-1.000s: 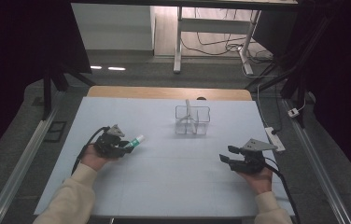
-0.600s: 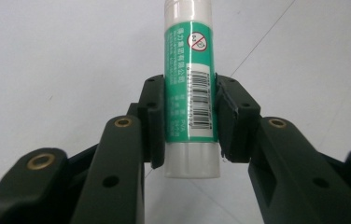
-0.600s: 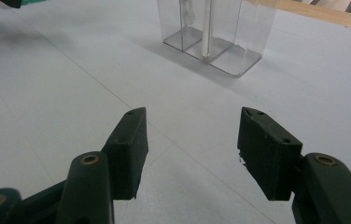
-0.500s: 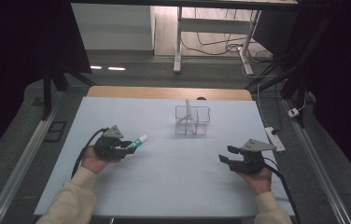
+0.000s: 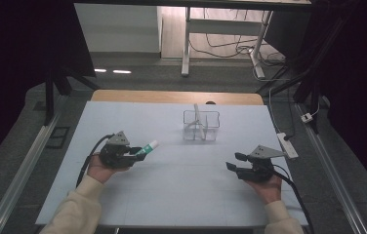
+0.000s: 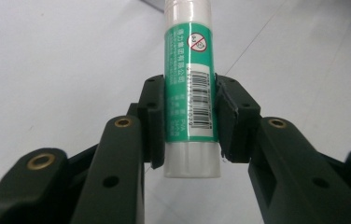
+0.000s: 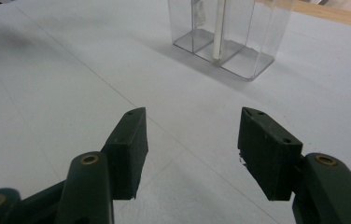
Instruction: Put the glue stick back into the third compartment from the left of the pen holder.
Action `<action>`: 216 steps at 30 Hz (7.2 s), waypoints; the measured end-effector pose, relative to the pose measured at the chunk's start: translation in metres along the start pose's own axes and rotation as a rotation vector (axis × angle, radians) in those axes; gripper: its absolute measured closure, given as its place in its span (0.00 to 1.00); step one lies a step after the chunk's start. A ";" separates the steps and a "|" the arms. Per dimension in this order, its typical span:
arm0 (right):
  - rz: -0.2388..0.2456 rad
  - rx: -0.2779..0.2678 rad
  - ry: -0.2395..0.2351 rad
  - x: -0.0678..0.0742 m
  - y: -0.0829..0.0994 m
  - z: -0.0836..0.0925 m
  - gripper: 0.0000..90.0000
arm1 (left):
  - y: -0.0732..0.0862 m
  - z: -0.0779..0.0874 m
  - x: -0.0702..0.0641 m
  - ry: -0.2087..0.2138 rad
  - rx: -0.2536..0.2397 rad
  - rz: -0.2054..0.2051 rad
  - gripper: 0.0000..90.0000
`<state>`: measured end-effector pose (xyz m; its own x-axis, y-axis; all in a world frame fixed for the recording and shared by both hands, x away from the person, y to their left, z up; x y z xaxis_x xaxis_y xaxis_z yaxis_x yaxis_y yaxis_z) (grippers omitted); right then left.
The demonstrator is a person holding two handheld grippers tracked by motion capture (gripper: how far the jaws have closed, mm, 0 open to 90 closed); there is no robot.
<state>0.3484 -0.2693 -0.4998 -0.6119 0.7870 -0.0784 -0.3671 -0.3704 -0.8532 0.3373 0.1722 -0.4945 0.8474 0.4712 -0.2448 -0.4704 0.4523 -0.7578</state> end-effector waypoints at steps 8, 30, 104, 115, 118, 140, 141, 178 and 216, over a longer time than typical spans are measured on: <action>0.000 -0.002 -0.007 0.002 -0.002 -0.001 0.46 | -0.006 -0.003 -0.007 0.024 -0.022 -0.016 0.73; 0.017 -0.006 -0.039 0.016 -0.006 -0.005 0.45 | -0.021 -0.023 -0.027 0.072 -0.018 -0.079 0.73; -0.035 -0.032 -0.231 0.071 -0.034 -0.043 0.43 | -0.051 -0.088 -0.068 0.158 0.010 -0.211 0.73; -0.046 -0.033 -0.279 0.075 -0.035 -0.043 0.49 | -0.051 -0.092 -0.070 0.162 0.012 -0.226 0.73; -0.049 -0.032 -0.277 0.074 -0.036 -0.043 0.50 | -0.051 -0.093 -0.070 0.164 0.016 -0.227 0.73; -0.095 -0.099 -0.289 0.076 -0.044 -0.038 0.62 | -0.051 -0.105 -0.077 0.068 0.108 -0.302 0.72; -0.098 -0.102 -0.293 0.076 -0.044 -0.038 0.63 | -0.051 -0.106 -0.077 0.068 0.111 -0.304 0.72; -0.083 -0.154 -0.287 0.073 -0.050 -0.029 0.72 | -0.046 -0.095 -0.069 0.078 0.063 -0.217 0.43; -0.070 -0.194 -0.111 0.032 -0.071 -0.013 0.72 | 0.035 0.006 -0.039 -0.073 0.006 -0.041 0.39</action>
<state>0.3637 -0.2110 -0.4488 -0.6668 0.7446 0.0325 -0.2766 -0.2067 -0.9385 0.2868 0.1741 -0.5081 0.8459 0.5060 -0.1685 -0.4370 0.4765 -0.7629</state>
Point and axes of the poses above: each handheld gripper's, and its own axes: z roughly backward along the jaws, y roughly out of its underside, x roughly to its left, the point moved 2 cm from there along -z, roughly forward along the jaws, and after that the axes turned 13 degrees about y, right-handed, at the moved point
